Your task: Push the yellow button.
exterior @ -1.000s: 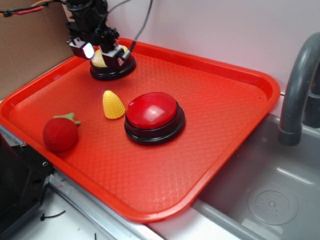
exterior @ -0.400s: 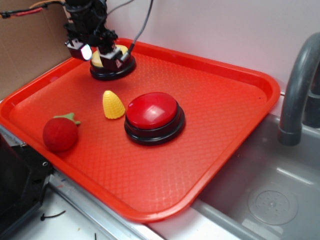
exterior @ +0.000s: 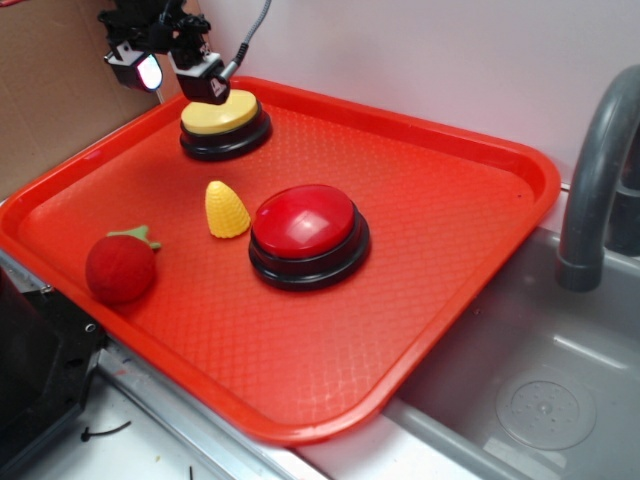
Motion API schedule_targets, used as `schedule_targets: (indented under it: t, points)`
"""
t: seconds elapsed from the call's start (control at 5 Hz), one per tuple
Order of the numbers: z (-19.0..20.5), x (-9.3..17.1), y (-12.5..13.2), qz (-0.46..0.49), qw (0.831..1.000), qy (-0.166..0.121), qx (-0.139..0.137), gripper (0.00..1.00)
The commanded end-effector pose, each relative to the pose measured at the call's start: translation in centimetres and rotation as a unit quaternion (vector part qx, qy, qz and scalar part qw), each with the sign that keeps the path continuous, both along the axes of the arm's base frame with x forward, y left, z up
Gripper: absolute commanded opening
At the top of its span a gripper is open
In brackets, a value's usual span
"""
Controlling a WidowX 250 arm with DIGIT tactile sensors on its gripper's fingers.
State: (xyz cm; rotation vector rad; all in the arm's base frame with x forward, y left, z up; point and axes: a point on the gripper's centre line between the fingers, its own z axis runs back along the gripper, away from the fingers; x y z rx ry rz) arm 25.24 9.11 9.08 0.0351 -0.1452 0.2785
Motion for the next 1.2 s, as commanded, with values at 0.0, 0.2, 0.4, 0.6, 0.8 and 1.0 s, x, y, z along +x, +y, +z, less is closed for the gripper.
schedule_targets:
  t: [0.0, 0.2, 0.4, 0.6, 0.8, 1.0]
  points:
    - [5.7, -0.9, 0.2, 0.01, 0.998, -0.044, 0.042, 1.0]
    - [7.0, -1.8, 0.3, 0.022, 0.998, -0.051, 0.042, 1.0]
    - [7.7, -2.2, 0.2, 0.022, 0.998, -0.049, 0.037, 1.0]
    - [8.2, -2.5, 0.1, 0.038, 0.997, -0.054, 0.03, 1.0]
    - [8.7, -2.6, 0.0, 0.041, 0.997, -0.057, 0.027, 1.0]
    - [9.2, -3.0, -0.2, 0.053, 0.996, -0.062, 0.031, 1.0]
